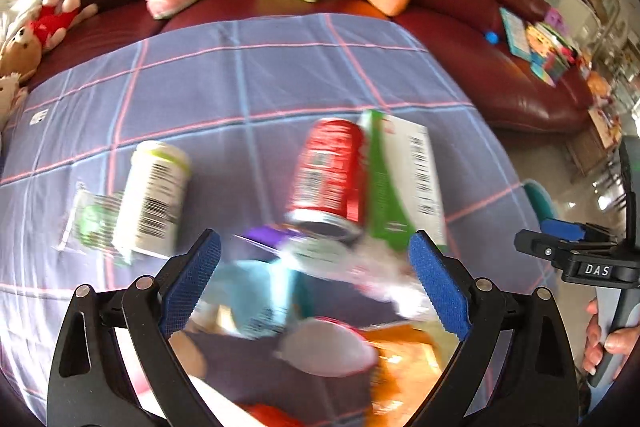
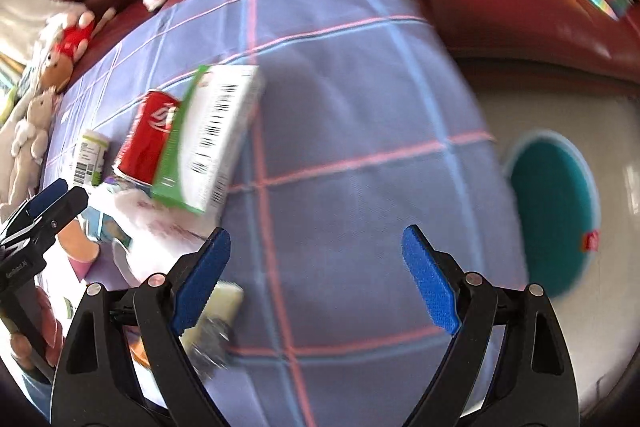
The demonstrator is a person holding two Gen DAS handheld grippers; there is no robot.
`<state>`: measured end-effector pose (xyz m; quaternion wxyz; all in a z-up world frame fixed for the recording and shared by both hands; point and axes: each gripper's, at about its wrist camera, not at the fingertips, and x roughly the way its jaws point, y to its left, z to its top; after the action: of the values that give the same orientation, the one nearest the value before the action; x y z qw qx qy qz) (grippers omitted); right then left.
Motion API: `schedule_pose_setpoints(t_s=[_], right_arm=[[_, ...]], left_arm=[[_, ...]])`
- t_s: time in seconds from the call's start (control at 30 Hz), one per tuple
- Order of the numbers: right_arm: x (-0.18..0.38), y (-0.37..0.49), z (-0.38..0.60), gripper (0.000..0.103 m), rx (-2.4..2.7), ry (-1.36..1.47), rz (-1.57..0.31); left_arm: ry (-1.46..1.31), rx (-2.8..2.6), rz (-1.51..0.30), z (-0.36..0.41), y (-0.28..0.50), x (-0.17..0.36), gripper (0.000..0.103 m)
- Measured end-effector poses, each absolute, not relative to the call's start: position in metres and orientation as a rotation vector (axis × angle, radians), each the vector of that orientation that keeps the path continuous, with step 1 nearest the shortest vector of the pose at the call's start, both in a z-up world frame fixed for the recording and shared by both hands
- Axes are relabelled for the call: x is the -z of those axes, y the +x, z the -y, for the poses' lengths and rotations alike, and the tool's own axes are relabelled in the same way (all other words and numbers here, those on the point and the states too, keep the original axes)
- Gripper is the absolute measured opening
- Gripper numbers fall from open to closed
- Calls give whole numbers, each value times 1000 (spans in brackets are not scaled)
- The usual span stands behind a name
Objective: Collect trash
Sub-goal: 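Move left tool to red cola can while right tool reaches green medicine box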
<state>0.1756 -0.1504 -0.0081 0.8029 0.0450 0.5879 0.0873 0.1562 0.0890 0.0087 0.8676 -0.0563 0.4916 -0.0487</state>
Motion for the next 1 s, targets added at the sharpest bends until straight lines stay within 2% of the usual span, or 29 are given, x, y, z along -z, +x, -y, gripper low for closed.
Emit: schedule_pose_setpoints(t_s=[0.27,0.53,0.77,0.8,1.0], right_arm=[[26,225,73,84,-259,31,-1329],[44,250,38,84,-270,-9,-1378],[57,256,29,84,-267,-36,-1384],[56,256,32,78,-267,-34,-1374],[50,252,70,76,-243,-42,-1340]], left_arm=[[-113,86,-1040,-132,176,2,95],[-118,103,-1034,-148,195,6,95],[-139,104,-1054,-150,203,13,95],[-136,105,-1060,-149,204,14,95],[-102,136,-1085,-131,213,20,95]])
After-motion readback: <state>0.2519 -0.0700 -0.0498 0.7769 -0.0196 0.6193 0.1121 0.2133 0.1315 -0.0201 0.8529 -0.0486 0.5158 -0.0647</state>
